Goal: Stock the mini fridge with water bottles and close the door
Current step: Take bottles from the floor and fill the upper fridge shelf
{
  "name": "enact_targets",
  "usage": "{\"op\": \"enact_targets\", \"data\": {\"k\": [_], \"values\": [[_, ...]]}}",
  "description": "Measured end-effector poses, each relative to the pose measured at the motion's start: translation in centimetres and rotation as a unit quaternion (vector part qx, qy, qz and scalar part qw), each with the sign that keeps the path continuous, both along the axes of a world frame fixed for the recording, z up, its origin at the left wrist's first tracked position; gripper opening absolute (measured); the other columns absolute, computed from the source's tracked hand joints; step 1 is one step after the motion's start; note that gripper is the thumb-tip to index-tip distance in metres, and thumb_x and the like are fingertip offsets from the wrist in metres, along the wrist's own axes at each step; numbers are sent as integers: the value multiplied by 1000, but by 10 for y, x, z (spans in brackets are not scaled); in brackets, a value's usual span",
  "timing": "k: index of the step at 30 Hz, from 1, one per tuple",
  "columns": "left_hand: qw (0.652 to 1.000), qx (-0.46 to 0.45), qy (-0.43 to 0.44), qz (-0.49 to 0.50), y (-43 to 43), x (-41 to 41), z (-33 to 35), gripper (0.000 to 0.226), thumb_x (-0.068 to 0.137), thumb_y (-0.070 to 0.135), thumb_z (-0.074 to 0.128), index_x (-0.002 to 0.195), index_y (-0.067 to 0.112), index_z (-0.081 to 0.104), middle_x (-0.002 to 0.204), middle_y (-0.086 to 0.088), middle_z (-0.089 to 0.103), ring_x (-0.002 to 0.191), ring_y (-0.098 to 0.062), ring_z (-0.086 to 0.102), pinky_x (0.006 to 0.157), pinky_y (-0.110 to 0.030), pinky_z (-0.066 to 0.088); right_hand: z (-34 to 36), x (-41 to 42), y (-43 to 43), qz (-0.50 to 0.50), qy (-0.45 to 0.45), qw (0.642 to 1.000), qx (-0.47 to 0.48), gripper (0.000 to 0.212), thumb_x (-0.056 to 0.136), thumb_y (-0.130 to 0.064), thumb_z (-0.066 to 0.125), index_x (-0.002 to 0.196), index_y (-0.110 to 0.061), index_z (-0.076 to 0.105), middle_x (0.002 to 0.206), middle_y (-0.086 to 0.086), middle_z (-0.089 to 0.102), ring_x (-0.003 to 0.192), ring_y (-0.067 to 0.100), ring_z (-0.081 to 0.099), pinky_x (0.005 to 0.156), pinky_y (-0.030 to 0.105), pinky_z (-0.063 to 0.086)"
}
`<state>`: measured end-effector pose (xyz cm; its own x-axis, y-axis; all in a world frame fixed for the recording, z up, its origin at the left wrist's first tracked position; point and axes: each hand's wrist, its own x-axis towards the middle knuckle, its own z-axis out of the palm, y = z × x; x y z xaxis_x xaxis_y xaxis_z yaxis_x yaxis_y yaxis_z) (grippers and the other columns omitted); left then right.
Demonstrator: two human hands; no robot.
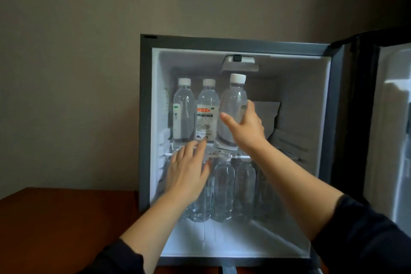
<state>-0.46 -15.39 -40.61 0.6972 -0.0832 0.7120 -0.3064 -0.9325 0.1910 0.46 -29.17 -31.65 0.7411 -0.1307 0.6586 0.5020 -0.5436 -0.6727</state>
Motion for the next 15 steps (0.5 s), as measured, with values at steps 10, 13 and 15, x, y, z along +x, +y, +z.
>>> {"op": "enact_targets", "data": {"k": [10, 13, 15], "values": [[992, 36, -86, 90, -2, 19, -28, 55, 87, 45, 31, 136, 23, 43, 111, 0, 61, 111, -24, 55, 92, -42, 44, -12, 43, 13, 4, -16, 1000, 25, 69, 91, -34, 57, 144, -7, 21, 146, 14, 36, 136, 29, 35, 112, 41, 32], [992, 31, -80, 95, -2, 20, -30, 51, 87, 45, 31, 133, 24, 43, 113, 0, 61, 112, -24, 54, 91, -43, 44, -22, 48, 8, 36, -34, 998, 36, 73, 91, -36, 56, 146, -11, 15, 149, 12, 33, 137, 27, 36, 113, 47, 32], [993, 23, -68, 97, -4, 21, -29, 50, 88, 44, 31, 133, 24, 42, 117, 0, 59, 115, -24, 51, 93, -44, 42, -30, 52, 8, 53, -28, 997, 41, 72, 92, -36, 54, 147, -16, 12, 149, 9, 34, 136, 26, 37, 112, 48, 34]]}}
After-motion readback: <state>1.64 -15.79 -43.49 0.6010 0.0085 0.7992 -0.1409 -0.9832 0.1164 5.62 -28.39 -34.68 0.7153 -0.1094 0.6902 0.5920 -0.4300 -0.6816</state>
